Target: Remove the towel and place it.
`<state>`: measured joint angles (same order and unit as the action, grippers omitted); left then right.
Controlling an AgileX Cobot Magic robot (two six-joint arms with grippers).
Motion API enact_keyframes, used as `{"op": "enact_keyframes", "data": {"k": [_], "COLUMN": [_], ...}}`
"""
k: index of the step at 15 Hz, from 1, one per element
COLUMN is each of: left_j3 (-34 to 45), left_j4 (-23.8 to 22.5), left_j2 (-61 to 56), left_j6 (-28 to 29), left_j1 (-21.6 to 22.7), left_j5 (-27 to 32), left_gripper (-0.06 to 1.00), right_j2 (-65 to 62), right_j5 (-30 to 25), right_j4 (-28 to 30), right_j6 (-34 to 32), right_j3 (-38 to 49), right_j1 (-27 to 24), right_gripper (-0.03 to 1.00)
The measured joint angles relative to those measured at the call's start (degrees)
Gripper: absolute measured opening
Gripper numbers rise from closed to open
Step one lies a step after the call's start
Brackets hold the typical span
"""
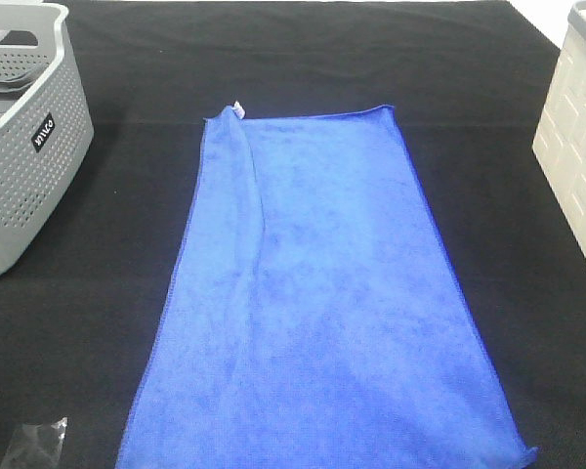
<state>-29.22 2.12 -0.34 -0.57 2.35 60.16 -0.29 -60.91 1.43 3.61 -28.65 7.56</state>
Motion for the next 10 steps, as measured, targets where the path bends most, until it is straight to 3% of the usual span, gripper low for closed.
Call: {"op": "enact_keyframes", "data": {"k": [2, 5, 10], "left_j3": [0.00, 0.00, 0.00], "left_j4": [0.11, 0.11, 0.17], "left_j2": [0.00, 0.00, 0.00], "left_j6": [0.00, 0.00, 0.17], "left_j1": [0.00, 0.00, 0.00], "left_j5": [0.00, 0.00, 0.00], "left_gripper": [0.79, 0.79, 0.79], "right_j2": [0.00, 0.00, 0.00], "right_j5": [0.00, 0.06, 0.06], "right_j4": [0.00, -0.06, -0.06], "right_j6": [0.00, 0.00, 0.00], "right_j3": [0.00, 0.00, 0.00], "right_j1": [0.00, -4.07, -4.47], "right_gripper": [0.75, 0.75, 0.75]}}
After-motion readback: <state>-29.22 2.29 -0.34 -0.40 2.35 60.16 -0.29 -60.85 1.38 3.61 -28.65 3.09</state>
